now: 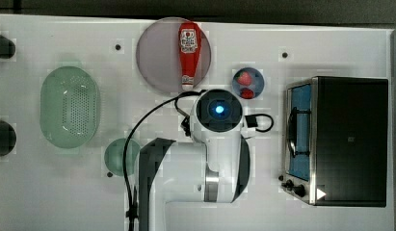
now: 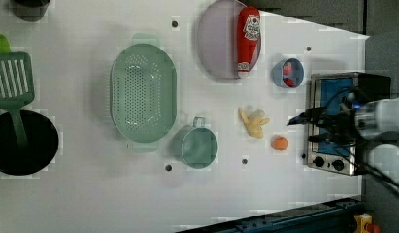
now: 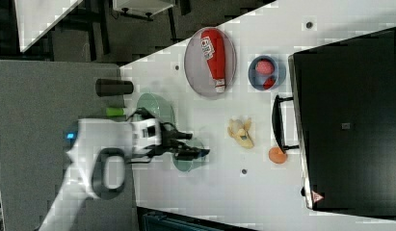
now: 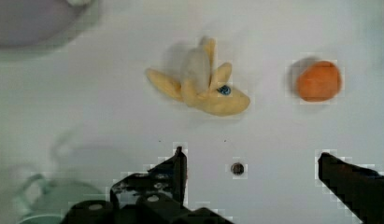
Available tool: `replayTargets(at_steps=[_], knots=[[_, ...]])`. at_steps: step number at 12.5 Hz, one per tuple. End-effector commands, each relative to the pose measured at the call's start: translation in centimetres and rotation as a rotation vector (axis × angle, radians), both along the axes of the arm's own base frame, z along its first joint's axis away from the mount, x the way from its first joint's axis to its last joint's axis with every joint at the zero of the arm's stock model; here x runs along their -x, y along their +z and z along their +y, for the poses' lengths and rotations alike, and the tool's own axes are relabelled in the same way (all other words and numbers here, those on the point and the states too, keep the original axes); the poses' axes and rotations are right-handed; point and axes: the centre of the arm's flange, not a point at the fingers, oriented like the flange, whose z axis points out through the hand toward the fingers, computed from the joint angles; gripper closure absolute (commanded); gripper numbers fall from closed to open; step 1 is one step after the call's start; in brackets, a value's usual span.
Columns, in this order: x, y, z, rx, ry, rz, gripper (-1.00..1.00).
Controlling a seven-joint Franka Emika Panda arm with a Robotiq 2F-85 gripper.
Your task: Pick Banana and place it in mug.
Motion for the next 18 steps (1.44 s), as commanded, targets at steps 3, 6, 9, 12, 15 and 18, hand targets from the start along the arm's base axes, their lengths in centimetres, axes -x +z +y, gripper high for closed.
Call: replayTargets(at_steps=[3, 6, 9, 12, 15, 18], knots=[[-0.4, -5.9, -0.8, -0.025, 0.176, -0.032, -1.00], [-0.8, -10.5, -0.7, -0.019, 0.187, -0.060, -1.00], [-0.9, -14.2, -0.4, -0.014, 0.196, -0.097, -1.00], [-0.5, -17.1, -0.1, -0.011, 0.203, -0.126, -1.00], [-0.2, -19.0, 0.4, -0.013, 0.211, -0.140, -1.00], [0.1, -19.4, 0.6, -0.015, 0.215, -0.139, -0.69]])
